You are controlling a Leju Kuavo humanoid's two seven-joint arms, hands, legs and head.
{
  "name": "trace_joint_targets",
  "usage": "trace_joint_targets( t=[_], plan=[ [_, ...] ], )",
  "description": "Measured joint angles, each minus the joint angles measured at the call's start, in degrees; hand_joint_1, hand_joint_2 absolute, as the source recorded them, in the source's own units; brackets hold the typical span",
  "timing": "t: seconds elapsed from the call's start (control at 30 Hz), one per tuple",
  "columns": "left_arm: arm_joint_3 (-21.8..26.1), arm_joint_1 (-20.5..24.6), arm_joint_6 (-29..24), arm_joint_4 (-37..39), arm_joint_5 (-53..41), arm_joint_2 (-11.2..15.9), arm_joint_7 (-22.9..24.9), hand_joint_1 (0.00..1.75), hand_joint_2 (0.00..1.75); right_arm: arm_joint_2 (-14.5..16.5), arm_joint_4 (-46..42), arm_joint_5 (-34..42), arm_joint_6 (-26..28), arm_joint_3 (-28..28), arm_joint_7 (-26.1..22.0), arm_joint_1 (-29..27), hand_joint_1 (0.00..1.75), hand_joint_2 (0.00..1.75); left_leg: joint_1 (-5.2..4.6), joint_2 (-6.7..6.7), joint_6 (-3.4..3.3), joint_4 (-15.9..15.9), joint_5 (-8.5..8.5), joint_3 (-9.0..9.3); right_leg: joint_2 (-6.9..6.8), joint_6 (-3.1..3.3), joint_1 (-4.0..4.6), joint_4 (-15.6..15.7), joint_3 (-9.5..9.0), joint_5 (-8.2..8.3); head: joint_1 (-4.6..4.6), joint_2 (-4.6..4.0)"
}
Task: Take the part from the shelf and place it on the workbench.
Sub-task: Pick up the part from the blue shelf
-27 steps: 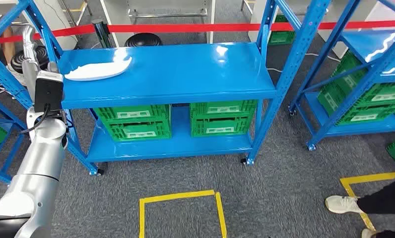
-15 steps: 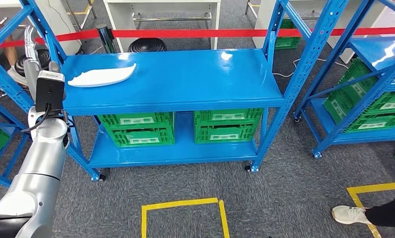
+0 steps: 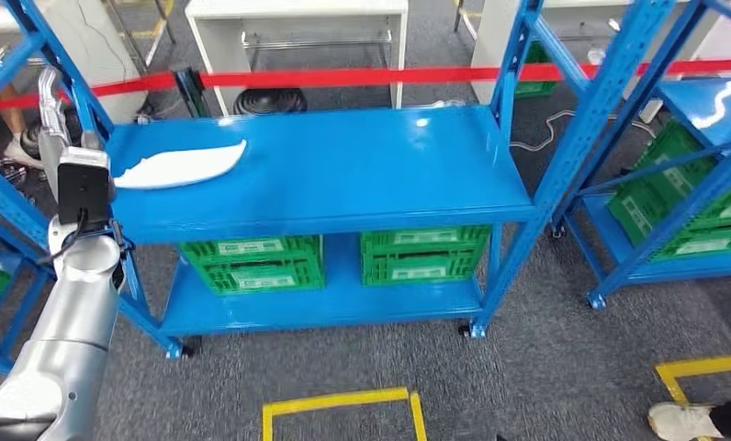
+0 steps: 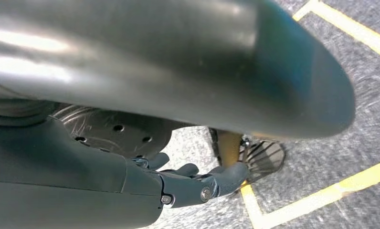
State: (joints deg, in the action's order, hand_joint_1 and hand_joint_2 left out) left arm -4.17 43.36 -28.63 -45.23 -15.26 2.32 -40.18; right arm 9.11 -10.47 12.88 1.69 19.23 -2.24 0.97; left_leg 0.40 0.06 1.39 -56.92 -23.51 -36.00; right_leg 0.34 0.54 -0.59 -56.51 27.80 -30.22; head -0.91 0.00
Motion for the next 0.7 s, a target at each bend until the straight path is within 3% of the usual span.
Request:
trace_joint_targets(
  t=[0.1,0.13,0.23,0.27,0.3,0.33,0.4,0.47,0.6,0.63,0.7],
  plan=[
    [-0.02,0.28,0.07,-0.13,-0.10,-0.24,-0.02,0.00,0.00,0.00,0.00,-0.07,-0.41,0.00,-0.63,0.05,0.00,0.00,0.16,-0.23,-1.42,0.41,0.15,1.27,-0.10,-0.87,0.00,-2.05,0.34,0.03,-0.01,0.00],
    [-0.03,0.45,0.07,-0.16,-0.14,-0.33,-0.03,0.00,0.00,0.00,0.00,-0.10,-0.53,-0.01,-0.82,0.13,0.00,0.00,0.20,-0.27,-1.77,0.48,-0.07,1.73,-0.12,-1.03,-0.06,-4.58,1.75,-0.59,-0.03,0.00],
    [-0.07,0.59,0.07,-0.18,-0.17,-0.71,-0.03,0.00,0.00,0.00,0.00,-0.14,-0.65,-0.02,-1.14,0.21,0.00,0.00,0.06,-0.34,-2.35,0.52,-1.07,2.57,-0.13,-1.48,-0.06,-15.40,9.27,-4.63,-0.11,0.00],
    [-0.08,0.48,0.07,-0.17,-0.18,-0.83,-0.03,0.00,0.00,0.00,0.00,-0.14,-0.65,-0.02,-1.17,0.14,0.00,0.00,-0.03,-0.40,-2.39,0.51,-1.47,2.94,-0.13,-1.52,-0.04,-17.08,11.14,-5.34,-0.11,0.00],
    [-0.09,0.39,0.07,-0.17,-0.19,-0.91,-0.03,0.00,0.00,0.00,0.00,-0.14,-0.64,-0.02,-1.18,0.07,0.00,0.00,-0.13,-0.45,-2.38,0.48,-1.89,3.42,-0.13,-1.41,0.00,-16.75,12.04,-4.84,-0.11,0.00],
    [-0.10,0.36,0.07,-0.17,-0.19,-0.96,-0.02,0.00,0.00,0.00,0.00,-0.14,-0.63,-0.01,-1.18,0.01,0.00,0.00,-0.21,-0.49,-2.32,0.46,-2.35,4.00,-0.13,-1.17,0.06,-14.25,11.82,-2.90,-0.11,0.00],
    [-0.13,0.40,0.07,-0.17,-0.19,-1.02,-0.03,0.00,0.00,-0.01,0.01,-0.14,-0.62,0.00,-1.19,-0.06,0.00,0.00,-0.35,-0.49,-2.05,0.38,-3.32,5.20,-0.15,-0.35,0.41,-6.20,9.59,2.79,-0.09,0.00],
    [-0.23,0.47,0.08,-0.14,-0.19,-1.10,-0.03,0.00,0.00,-0.03,0.02,-0.15,-0.62,-0.01,-1.19,-0.04,0.00,0.00,-0.44,-0.55,-1.48,0.44,-4.13,5.78,-0.17,0.26,0.85,-1.17,7.97,5.21,-0.13,0.00],
    [-0.41,0.53,0.21,-0.39,-0.19,-1.14,-0.05,0.00,0.00,-0.05,0.02,-0.28,-0.65,0.00,-1.25,-0.10,0.00,0.00,-0.48,-0.60,-0.07,-1.38,-4.60,5.86,-0.12,1.38,0.62,-0.02,6.32,5.31,-0.07,0.00],
    [-0.46,0.60,0.28,-0.46,-0.22,-1.14,-0.08,0.00,0.00,-0.05,0.02,-0.37,-0.67,0.00,-1.29,-0.05,0.00,0.00,-0.46,-0.53,0.17,-3.35,-5.05,4.88,-0.12,1.69,0.52,0.04,5.69,5.14,0.01,0.00],
    [-0.67,0.61,0.46,-0.42,-0.32,-1.13,-0.09,0.00,0.00,-0.07,0.02,-0.60,-0.82,0.00,-1.40,0.07,0.00,0.00,-0.29,-0.42,0.66,-10.36,-7.21,0.61,-0.09,2.05,0.43,0.09,4.68,4.34,0.22,0.00]
  ],
)
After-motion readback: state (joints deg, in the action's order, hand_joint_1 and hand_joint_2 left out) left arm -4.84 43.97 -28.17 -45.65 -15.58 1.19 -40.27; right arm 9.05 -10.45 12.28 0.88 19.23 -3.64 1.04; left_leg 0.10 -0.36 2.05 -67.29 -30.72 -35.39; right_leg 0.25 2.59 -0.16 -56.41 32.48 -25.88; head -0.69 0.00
